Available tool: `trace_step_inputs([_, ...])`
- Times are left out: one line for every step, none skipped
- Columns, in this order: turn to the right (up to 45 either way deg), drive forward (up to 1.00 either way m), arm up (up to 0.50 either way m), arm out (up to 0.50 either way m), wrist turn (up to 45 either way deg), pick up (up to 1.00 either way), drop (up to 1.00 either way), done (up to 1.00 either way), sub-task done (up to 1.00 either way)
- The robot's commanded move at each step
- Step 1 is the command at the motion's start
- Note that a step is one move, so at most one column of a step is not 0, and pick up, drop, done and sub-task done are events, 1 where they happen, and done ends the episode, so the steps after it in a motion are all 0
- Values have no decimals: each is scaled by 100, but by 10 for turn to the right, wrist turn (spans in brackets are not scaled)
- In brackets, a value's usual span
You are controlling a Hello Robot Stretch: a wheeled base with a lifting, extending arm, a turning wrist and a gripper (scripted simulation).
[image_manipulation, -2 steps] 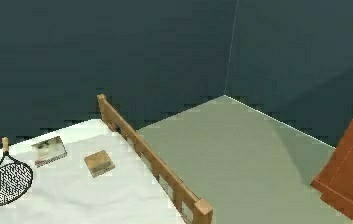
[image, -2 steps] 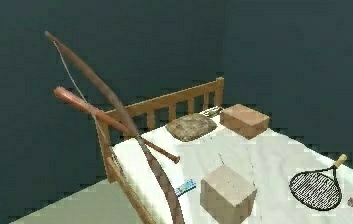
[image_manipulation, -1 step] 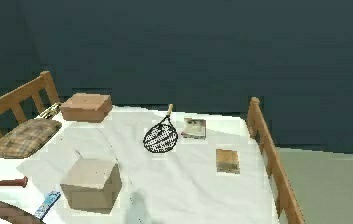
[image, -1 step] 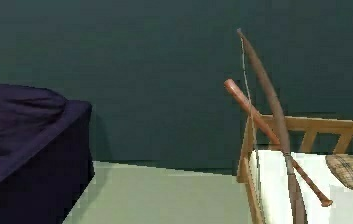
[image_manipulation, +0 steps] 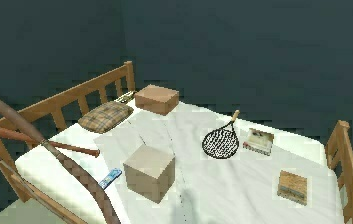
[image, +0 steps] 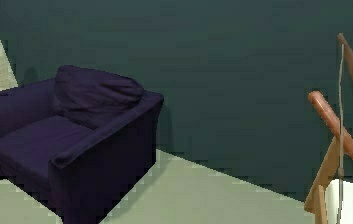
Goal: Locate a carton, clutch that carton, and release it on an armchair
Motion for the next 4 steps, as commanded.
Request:
trace_step_inputs([0,0,50,0,0,0,0,0,0])
trace_step_inputs([0,0,22,0,0,0,0,0,0])
trace_step_inputs([0,0,0,40,0,0,0,0,0])
trace_step_inputs([0,0,0,0,450,0,0,0,0])
